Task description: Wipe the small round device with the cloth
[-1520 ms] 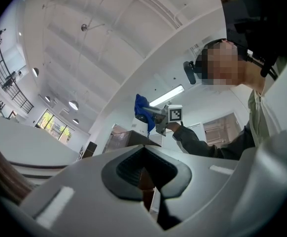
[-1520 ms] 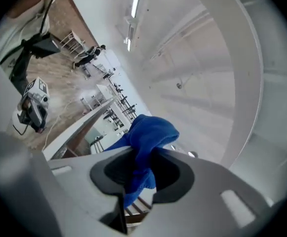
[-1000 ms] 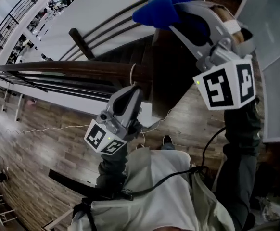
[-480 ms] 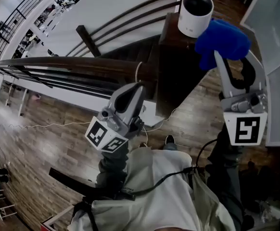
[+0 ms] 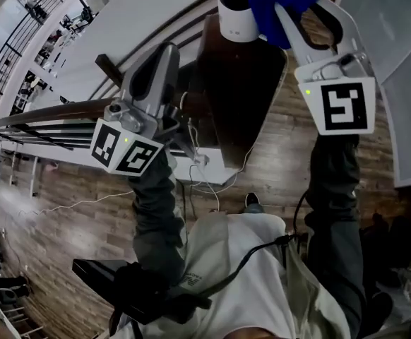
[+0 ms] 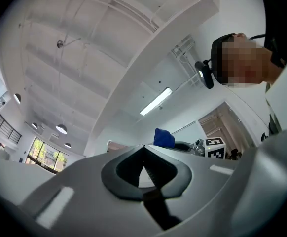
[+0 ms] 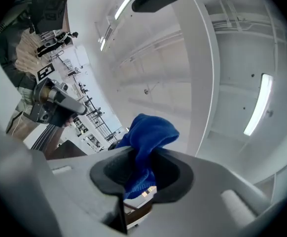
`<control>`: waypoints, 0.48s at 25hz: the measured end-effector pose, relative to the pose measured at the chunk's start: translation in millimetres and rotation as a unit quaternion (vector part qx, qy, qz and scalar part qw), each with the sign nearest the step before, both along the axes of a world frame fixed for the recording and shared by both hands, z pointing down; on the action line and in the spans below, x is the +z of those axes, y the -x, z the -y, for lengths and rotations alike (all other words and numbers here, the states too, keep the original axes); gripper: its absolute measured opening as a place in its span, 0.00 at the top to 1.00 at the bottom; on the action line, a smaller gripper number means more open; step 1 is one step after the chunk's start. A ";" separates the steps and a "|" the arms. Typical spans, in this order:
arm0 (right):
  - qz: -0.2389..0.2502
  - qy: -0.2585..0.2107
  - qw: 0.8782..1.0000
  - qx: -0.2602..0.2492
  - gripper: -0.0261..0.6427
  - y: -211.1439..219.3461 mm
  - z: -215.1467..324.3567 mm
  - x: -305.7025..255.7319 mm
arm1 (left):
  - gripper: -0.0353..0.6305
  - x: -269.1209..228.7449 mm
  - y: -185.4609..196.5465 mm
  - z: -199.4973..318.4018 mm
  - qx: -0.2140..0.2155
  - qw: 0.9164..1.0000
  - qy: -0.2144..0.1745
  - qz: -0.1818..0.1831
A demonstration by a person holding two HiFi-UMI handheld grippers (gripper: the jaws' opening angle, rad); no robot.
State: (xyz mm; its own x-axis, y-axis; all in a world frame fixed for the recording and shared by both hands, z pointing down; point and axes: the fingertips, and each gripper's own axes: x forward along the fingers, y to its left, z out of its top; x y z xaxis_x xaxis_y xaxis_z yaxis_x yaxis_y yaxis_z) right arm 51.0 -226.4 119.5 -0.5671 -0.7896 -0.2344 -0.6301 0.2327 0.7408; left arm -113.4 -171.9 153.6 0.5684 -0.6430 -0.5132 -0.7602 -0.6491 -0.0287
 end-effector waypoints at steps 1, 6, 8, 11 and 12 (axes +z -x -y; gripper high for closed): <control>-0.006 0.003 1.000 -0.004 0.81 6.9 5.4 -0.8 | 0.94 -7.8 -1.5 6.3 -0.001 1.000 -0.004 0.003; -0.036 -0.026 0.998 -0.041 0.81 38.2 -0.3 13.2 | 0.94 -28.2 -16.5 18.2 0.001 1.000 -0.008 0.025; -0.056 -0.007 0.997 -0.044 0.81 37.6 -4.3 30.4 | 0.94 -28.1 -23.0 20.4 0.010 1.000 -0.006 0.028; -0.082 0.027 0.995 -0.059 0.81 37.4 -8.9 52.9 | 0.94 -21.3 -32.0 25.9 0.021 0.999 0.002 0.036; -0.078 0.028 0.995 -0.061 0.81 35.5 -9.3 51.7 | 0.94 -19.5 -35.0 28.4 0.025 0.999 0.005 0.038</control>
